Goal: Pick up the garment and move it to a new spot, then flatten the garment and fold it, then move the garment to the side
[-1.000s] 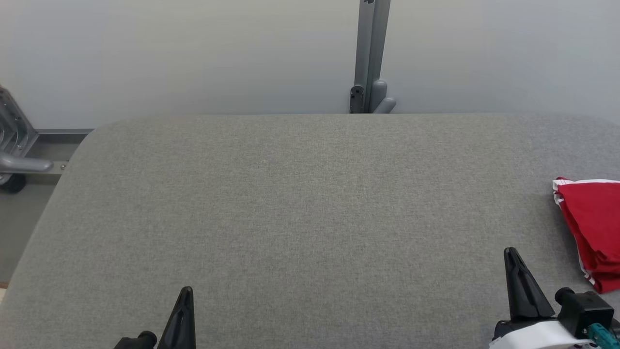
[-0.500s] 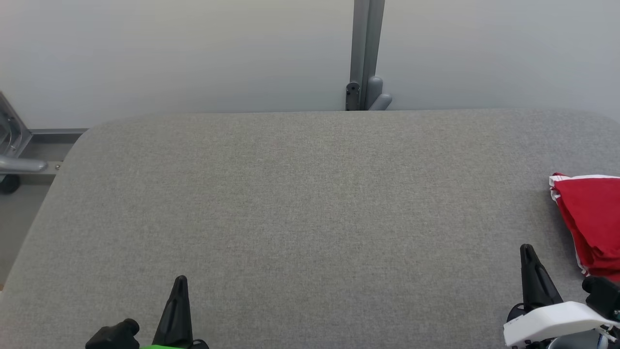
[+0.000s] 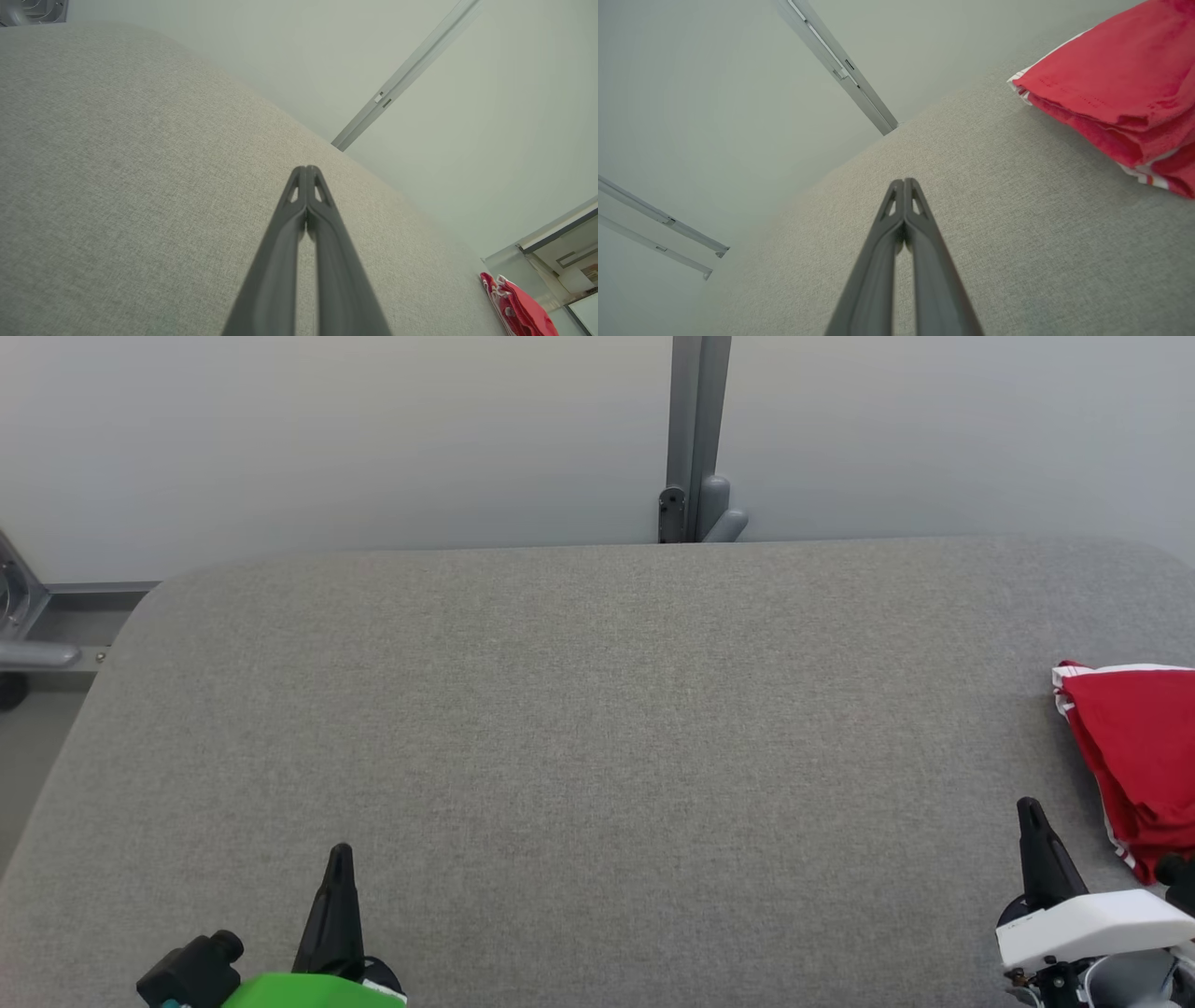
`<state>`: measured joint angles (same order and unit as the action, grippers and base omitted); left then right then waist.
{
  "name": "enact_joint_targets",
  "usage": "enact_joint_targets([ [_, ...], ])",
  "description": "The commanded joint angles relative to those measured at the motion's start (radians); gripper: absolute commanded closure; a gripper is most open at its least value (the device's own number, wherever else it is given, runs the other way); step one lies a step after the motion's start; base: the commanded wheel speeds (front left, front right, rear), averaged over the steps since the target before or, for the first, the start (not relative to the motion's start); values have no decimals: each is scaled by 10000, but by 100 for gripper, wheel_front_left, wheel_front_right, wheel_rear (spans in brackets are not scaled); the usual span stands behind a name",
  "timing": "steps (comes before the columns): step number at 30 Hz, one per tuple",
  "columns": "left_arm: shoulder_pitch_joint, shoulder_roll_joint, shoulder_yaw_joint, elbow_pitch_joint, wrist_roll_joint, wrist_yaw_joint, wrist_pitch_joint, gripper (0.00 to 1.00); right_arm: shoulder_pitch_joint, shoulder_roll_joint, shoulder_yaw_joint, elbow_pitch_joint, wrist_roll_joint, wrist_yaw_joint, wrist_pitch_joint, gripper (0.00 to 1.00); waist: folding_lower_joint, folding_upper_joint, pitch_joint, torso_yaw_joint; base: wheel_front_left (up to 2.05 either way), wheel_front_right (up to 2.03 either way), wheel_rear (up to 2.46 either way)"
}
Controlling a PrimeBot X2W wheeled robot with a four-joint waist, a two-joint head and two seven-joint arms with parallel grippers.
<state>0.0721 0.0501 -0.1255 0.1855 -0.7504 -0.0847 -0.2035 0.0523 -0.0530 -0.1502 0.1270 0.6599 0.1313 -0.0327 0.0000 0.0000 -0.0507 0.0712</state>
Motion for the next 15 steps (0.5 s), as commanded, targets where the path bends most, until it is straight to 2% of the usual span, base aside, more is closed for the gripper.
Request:
enact_joint_targets([
  [1,-323,19,21,-83,-321,-64,22,100,-302,-91,-100,-38,349,-1,111,100,0,0,9,-11,0,0,0],
  [15,-730,15,21,104,-2158,-154,217,100,-736,-113,-506,373,2261,-2,872,100,0,0,99,-120,0,0,0],
])
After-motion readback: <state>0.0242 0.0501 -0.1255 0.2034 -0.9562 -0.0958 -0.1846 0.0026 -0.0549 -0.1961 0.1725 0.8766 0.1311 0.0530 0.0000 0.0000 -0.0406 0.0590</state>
